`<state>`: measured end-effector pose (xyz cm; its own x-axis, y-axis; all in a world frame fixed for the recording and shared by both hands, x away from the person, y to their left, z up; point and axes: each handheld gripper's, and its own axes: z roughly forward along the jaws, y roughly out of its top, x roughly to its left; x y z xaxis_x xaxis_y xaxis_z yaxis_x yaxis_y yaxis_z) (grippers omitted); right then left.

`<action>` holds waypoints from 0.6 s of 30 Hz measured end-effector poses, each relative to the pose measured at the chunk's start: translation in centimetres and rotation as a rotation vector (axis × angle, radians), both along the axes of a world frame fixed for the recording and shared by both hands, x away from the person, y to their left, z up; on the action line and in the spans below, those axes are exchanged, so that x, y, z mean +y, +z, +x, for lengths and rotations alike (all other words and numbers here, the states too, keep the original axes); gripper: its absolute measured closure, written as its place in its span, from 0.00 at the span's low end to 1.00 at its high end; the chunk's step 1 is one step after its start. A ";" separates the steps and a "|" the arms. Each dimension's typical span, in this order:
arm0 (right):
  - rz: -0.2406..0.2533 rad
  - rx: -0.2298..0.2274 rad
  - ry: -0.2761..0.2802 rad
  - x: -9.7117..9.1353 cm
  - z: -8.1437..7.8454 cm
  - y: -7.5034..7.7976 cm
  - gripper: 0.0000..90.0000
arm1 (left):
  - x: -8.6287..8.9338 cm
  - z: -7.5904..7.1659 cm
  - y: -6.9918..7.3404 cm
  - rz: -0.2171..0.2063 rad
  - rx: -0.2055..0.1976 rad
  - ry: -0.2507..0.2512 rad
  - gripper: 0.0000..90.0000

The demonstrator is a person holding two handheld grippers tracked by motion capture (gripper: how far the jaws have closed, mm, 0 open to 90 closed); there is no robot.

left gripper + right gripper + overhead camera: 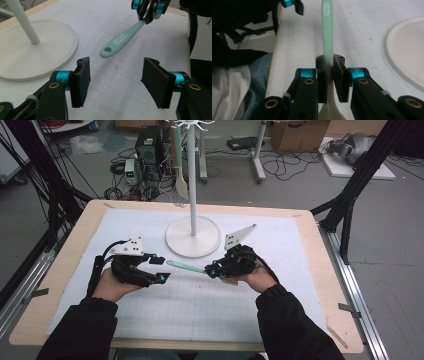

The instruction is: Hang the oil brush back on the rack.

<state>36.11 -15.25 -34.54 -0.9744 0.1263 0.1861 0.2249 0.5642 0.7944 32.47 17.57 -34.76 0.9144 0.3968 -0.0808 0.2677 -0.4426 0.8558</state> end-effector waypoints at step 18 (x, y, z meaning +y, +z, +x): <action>-0.008 0.002 0.072 1.1 -0.8 0.4 0.92 | -1.3 -0.1 0.2 0.008 0.005 -0.118 0.65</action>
